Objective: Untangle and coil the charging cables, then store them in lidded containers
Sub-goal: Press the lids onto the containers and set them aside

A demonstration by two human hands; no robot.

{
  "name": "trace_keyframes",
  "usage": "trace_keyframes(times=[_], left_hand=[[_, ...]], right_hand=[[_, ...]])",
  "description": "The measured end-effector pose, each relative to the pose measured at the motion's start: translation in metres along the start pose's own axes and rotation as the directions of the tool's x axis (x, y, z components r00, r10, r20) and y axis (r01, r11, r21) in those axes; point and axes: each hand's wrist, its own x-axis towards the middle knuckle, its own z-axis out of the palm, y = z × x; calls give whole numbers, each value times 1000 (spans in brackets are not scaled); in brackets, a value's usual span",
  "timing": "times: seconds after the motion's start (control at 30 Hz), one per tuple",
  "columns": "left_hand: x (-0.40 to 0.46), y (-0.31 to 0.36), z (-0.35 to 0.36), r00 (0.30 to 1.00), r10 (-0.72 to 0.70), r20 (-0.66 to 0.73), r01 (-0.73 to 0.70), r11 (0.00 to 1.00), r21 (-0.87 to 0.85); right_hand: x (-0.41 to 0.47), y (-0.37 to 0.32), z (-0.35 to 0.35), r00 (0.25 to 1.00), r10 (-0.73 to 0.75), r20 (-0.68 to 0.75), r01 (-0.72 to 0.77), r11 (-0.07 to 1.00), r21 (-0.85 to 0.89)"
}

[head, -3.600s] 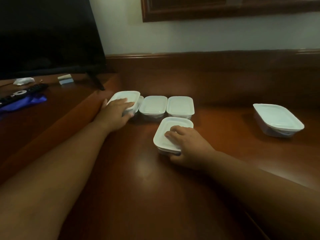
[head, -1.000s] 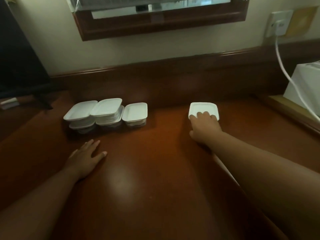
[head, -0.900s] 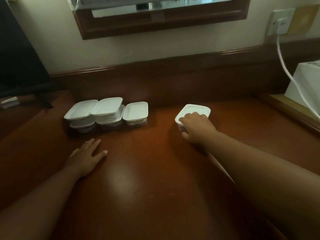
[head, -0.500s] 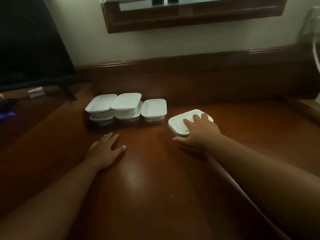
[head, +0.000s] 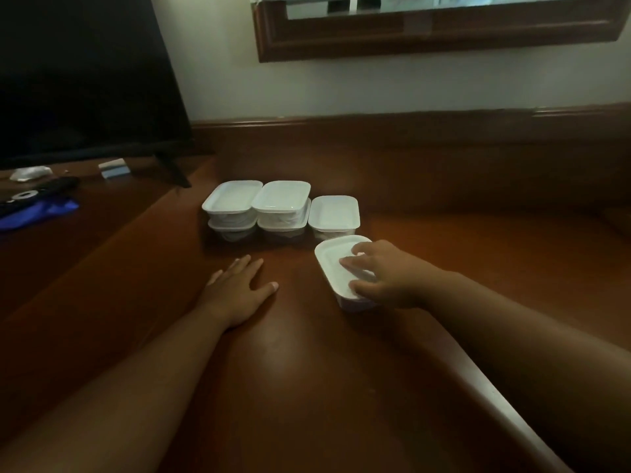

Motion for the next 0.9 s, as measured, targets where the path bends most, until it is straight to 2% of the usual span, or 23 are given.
trace_keyframes(times=[0.13,0.23,0.37,0.47,0.57,0.63,0.7,0.8,0.9], left_hand=[[0,0,0,1000,-8,8,8,1000,4],[0,1,1,1000,-15,6,14,1000,12],[-1,2,-1,1000,-13,3,13,1000,12],[-2,1,-1,1000,-9,7,9,1000,12],[-1,0,0,1000,1,-2,-1,1000,6],[-1,-2,0,1000,10,-9,-10,1000,-6],[-2,-2,0,1000,17,-17,-17,1000,-16],[-3,-1,0,999,25,-45,-27,999,-45],[-4,-4,0,994,4,-110,-23,984,-177]], right_hand=[[-5,-12,6,997,-10,-71,-5,978,-208],[-7,-14,14,999,-42,-12,36,954,-297],[-5,-9,25,996,-76,46,82,987,-135],[-3,-8,29,993,-115,11,115,986,-119],[-4,-4,34,979,-143,-146,139,990,-41],[-3,0,33,941,-182,-285,181,983,-30],[5,0,24,912,-162,-378,162,986,-31],[29,-3,0,945,-37,-324,28,999,-32],[59,7,-13,970,11,-242,-36,994,-103]])
